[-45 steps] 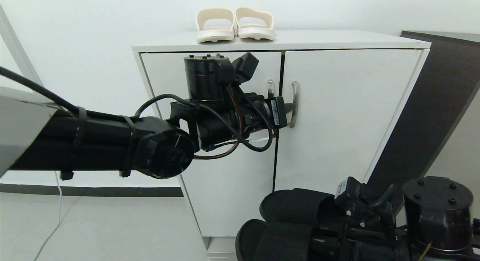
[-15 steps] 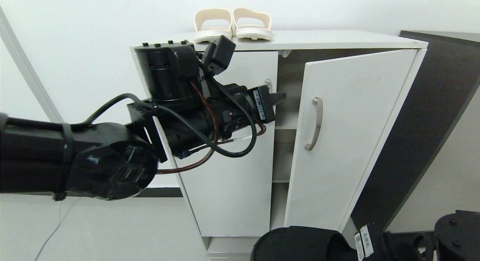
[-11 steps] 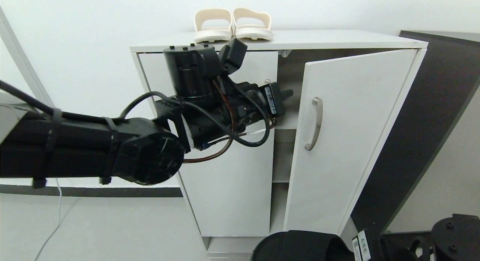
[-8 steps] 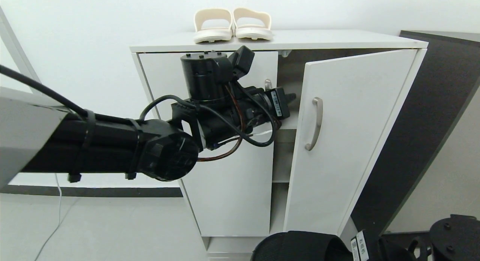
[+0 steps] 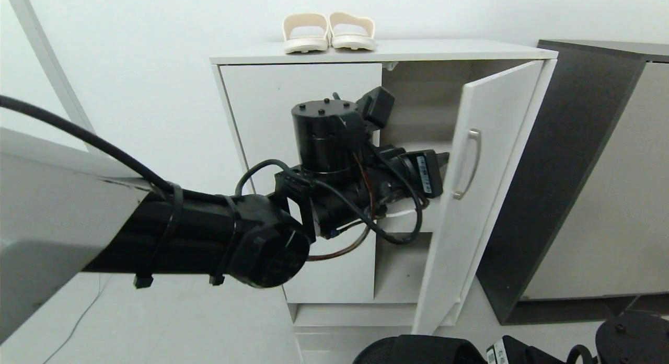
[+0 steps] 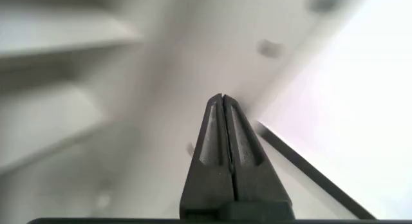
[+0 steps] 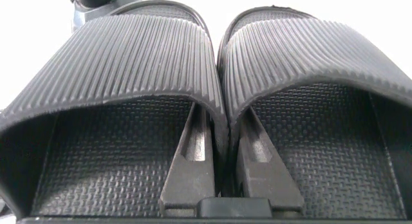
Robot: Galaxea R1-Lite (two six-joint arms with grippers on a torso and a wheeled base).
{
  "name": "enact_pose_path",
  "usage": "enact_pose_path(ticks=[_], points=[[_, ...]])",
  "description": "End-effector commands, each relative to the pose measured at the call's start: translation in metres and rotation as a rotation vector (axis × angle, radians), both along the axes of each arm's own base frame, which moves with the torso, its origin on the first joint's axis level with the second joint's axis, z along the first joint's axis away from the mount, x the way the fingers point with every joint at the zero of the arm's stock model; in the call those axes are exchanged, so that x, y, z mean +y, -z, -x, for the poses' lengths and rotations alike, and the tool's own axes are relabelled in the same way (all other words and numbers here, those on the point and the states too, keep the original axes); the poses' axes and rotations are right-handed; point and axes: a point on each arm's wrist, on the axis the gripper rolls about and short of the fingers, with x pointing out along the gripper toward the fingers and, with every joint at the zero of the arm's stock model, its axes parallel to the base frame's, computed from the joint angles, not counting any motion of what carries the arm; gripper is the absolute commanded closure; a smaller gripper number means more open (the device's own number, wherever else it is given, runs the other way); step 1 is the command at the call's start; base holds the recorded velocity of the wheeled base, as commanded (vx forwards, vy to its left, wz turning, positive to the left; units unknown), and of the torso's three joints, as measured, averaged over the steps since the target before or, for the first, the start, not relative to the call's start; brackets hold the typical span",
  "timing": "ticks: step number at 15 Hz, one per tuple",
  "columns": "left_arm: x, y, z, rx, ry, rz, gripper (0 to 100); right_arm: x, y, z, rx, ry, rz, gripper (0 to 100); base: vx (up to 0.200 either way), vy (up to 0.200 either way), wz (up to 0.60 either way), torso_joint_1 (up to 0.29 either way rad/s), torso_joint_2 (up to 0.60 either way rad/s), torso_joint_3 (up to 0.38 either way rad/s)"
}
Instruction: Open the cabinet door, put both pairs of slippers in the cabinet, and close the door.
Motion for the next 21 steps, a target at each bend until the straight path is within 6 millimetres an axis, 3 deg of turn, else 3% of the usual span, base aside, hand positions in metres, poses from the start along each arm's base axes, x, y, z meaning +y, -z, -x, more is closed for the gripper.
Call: enact_pose_path(ticks=[1,6,7,9,11,12,15,17,18,21], points=[[-0.009,-0.002,0.017,-0.01,0.047,0.012,100,0.001,0.001,0.002,0.003,-0.011,0.004,100,-0.2,0.0,0.0,-0.007,0.0,0.007],[0.008,-0.004,0.001,-0.015,-0.016,0.021,100,0.001,0.002,0.002,0.005,-0.009,0.005,100,-0.04,0.0,0.0,0.0,0.0,0.001],[0.022,-0.007,-0.006,-0.018,-0.08,0.026,100,0.002,0.0,-0.002,-0.002,0.011,-0.002,100,0.0,0.0,0.0,0.0,0.0,0.0],[0.055,-0.019,-0.005,-0.026,-0.234,0.037,100,-0.001,-0.01,-0.032,-0.044,0.196,-0.019,100,0.0,0.0,0.0,0.0,0.0,0.0],[0.098,-0.032,0.028,-0.058,-0.317,0.023,100,0.001,-0.02,-0.064,-0.125,0.501,0.0,100,0.0,0.0,0.0,0.0,0.0,0.0],[0.125,-0.034,0.054,-0.099,-0.38,-0.015,100,0.004,-0.024,-0.076,-0.143,0.635,-0.002,100,0.0,0.0,0.0,0.0,0.0,0.0],[0.202,-0.031,0.121,-0.151,-0.742,-0.124,100,0.026,-0.021,-0.107,-0.134,0.891,-0.021,100,0.0,0.0,0.0,0.0,0.0,0.0],[0.252,-0.017,0.155,-0.089,-0.975,-0.193,100,0.036,-0.013,-0.131,-0.155,1.017,0.001,100,0.0,0.0,0.0,0.0,0.0,0.0],[0.276,-0.001,0.186,-0.031,-1.084,-0.251,100,0.037,-0.008,-0.141,-0.159,1.049,0.006,100,0.0,0.0,0.0,0.0,0.0,0.0],[0.303,0.056,0.253,0.019,-1.333,-0.291,100,0.038,-0.003,-0.143,-0.159,1.059,0.013,100,0.0,0.0,0.0,0.0,0.0,0.0]])
